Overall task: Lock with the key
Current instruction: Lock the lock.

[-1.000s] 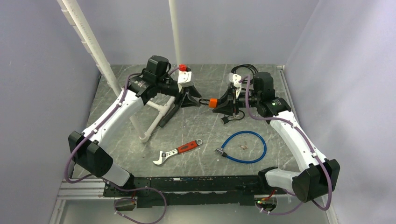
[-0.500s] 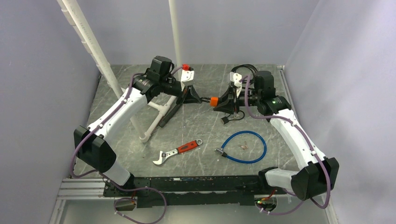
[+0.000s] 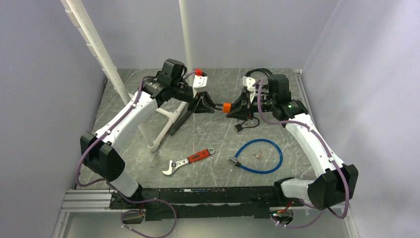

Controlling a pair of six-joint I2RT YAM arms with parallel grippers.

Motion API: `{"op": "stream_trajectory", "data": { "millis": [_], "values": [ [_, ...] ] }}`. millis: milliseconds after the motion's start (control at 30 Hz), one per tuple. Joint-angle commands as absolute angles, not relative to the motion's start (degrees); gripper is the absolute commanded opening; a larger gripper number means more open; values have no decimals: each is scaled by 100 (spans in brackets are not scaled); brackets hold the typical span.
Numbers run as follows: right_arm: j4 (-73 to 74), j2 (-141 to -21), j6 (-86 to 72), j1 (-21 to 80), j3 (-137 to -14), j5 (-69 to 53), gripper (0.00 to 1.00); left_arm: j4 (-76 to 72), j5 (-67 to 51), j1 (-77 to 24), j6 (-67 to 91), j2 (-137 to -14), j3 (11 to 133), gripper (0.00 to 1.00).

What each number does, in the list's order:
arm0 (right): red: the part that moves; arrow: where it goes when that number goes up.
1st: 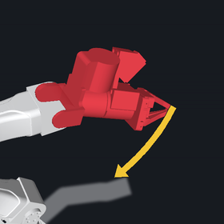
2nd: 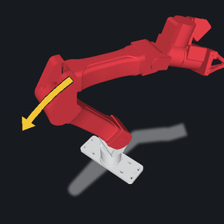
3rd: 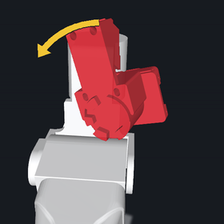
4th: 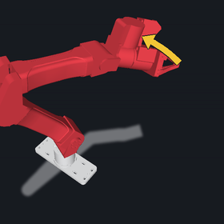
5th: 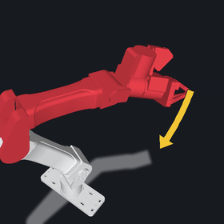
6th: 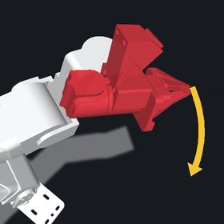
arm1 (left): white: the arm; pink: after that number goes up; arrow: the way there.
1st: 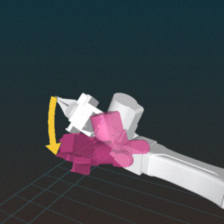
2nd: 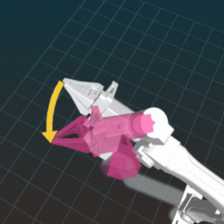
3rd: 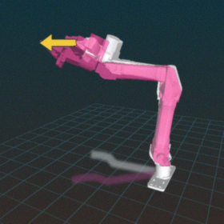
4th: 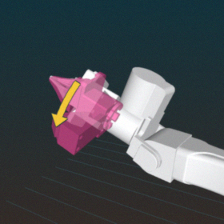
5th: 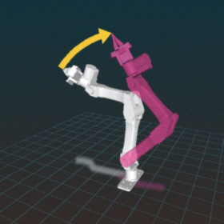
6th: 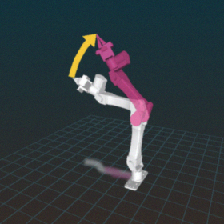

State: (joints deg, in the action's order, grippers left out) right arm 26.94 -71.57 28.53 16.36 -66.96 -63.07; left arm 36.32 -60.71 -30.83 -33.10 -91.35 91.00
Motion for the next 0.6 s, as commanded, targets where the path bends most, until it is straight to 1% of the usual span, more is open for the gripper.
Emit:
{"op": "stream_trajectory", "data": {
  "millis": [0,67,200,333,367,567],
  "values": [
    [2473,-7128,3017,1607,-7017,-6517,0,3696,-6319,-3109,-3466,-8944,9255,36],
    [2470,-7139,3006,1614,-7008,-6530,0,3570,-6291,-3111,-3330,-8947,9253,32],
    [2358,-7127,2955,1612,-6979,-6562,0,3279,-6299,-3147,-2970,-8968,9211,15],
    [2360,-7217,2983,1618,-7012,-6589,0,3112,-6295,-3213,-2826,-9036,9230,2],
    [2364,-7248,2995,1625,-7020,-6590,0,3089,-6320,-3228,-2800,-9056,9241,0],
    [2246,-7361,3103,1668,-7109,-6619,0,2859,-6539,-3291,-2383,-9284,9379,0]
  ]
}}
